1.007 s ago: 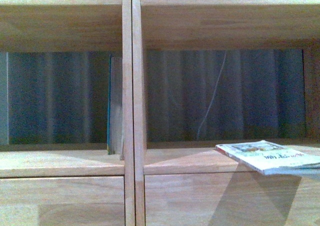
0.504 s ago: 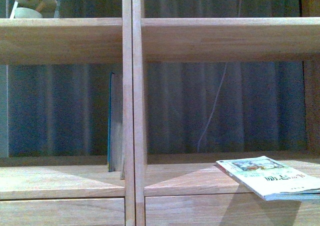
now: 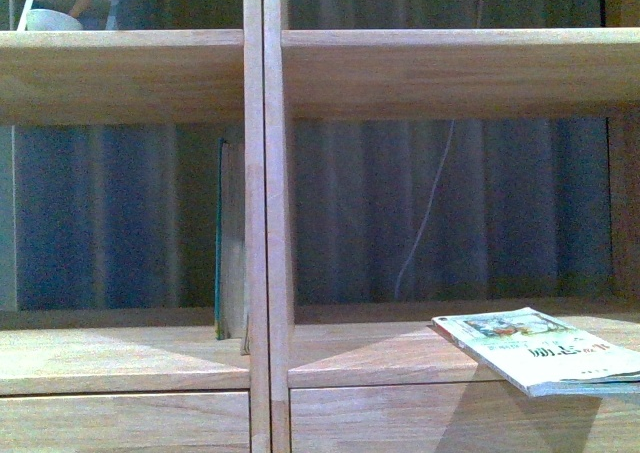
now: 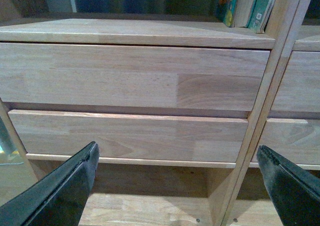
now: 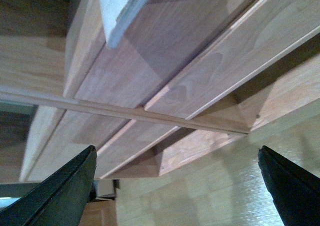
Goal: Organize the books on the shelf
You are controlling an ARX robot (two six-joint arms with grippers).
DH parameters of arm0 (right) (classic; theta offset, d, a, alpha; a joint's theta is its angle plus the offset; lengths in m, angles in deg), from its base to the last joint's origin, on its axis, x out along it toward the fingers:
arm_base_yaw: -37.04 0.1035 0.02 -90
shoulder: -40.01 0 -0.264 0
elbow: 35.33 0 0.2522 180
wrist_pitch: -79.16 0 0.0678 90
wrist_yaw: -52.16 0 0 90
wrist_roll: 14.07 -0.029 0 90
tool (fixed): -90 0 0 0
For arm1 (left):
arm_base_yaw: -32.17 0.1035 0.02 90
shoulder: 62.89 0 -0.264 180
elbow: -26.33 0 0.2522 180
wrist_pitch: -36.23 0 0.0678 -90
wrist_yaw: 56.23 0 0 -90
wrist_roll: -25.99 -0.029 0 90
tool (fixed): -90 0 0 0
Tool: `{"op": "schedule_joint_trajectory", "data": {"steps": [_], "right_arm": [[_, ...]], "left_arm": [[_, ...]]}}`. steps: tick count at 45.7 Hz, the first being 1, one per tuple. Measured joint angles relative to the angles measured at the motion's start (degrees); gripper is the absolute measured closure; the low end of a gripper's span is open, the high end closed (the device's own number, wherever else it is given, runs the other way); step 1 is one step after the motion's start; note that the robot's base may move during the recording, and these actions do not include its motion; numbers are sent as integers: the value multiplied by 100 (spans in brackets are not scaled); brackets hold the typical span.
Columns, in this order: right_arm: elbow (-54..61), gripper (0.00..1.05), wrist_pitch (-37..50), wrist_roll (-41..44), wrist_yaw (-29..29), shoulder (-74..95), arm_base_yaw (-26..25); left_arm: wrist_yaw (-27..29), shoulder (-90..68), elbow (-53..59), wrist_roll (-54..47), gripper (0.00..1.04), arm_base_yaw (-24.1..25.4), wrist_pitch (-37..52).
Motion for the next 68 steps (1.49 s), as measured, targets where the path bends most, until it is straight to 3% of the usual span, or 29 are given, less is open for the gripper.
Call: {"op": "schedule_joint_trajectory", "data": {"steps": [22, 40, 52, 68], "right_arm": [[-1799, 7, 741, -2070, 693, 2247, 929], [-3021, 7, 992, -2288, 1399, 3679, 1086], [-3244, 7, 1102, -2120, 1821, 4009, 935], [-3300, 58, 1305, -1991, 2006, 4052, 826]], "left_arm": [[0, 0, 0, 0, 7, 0, 0], [0, 0, 0, 0, 7, 0, 0], [2, 0, 0, 0, 7, 0, 0], [0, 0, 0, 0, 7, 0, 0]]}}
